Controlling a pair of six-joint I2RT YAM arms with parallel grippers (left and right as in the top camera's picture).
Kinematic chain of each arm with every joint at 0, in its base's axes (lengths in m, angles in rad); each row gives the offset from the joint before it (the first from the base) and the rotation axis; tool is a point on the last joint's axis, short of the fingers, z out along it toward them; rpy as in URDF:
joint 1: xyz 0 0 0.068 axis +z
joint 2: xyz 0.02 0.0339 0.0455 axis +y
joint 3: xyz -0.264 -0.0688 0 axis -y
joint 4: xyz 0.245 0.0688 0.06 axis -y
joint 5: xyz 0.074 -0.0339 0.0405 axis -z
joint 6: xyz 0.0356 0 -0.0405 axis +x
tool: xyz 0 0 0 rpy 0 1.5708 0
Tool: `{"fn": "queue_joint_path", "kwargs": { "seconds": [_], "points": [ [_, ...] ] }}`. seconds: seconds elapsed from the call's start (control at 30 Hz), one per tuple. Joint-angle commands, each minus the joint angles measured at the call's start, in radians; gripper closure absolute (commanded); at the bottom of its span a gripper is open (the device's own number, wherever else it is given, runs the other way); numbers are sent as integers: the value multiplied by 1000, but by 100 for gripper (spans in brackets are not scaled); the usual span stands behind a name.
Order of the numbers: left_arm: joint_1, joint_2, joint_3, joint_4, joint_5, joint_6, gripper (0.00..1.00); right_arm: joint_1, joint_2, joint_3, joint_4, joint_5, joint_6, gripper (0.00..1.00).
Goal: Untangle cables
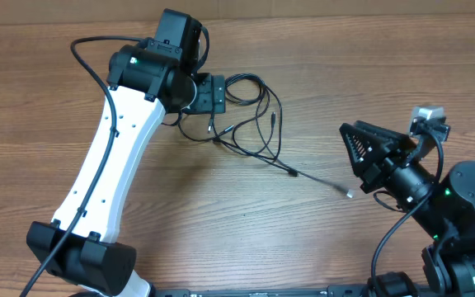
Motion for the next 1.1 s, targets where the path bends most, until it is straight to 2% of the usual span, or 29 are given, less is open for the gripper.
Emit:
{"fn": "queue_joint_path", "kwargs": {
  "seconds": [0.0,0.07,0.1,0.13,0.23,0.3,0.37,0.4,0.47,0.53,0.7,0.73,0.8,0.87,0.93,1.03,1.07],
  "points": [
    [-1,32,7,33,-10,-72,4,1,9,8,-138,150,-5,9],
    [-9,69,7,73,10,-118,7,1,25,7,-219,187,-5,0],
    [-12,82,7,91,28,-120,7,1,32,7,-243,190,-5,0],
    [-18,116,7,137,81,-138,3,1,46,7,-274,190,-5,0],
    [-31,202,7,212,204,-192,9,1,77,7,-334,189,-5,0],
    [-34,255,7,261,220,-232,0,1,99,7,-384,189,-5,0],
    [-34,318,7,295,212,-372,22,1,116,7,-417,189,-4,0],
    [-34,366,7,298,184,-524,29,1,127,7,-436,188,-4,0],
    [-34,435,7,310,168,-704,28,1,138,7,-457,180,-4,0],
    [-35,486,7,348,167,-777,27,1,142,7,-472,171,-4,0],
    [-42,593,7,540,163,-851,14,1,143,7,-505,169,-5,0],
    [-42,596,7,566,155,-851,13,1,143,7,-509,169,-5,0],
    [-45,596,7,587,108,-855,13,1,143,7,-516,169,-5,0],
    [-59,596,7,583,-27,-873,13,1,143,7,-523,170,-5,0],
    [-66,596,7,576,-55,-873,15,1,143,7,-525,169,-5,0],
    [-76,597,7,556,-84,-873,27,1,143,7,-524,169,-5,0],
    [-79,597,7,536,-112,-872,28,1,143,7,-525,169,-5,0]
  ]
}}
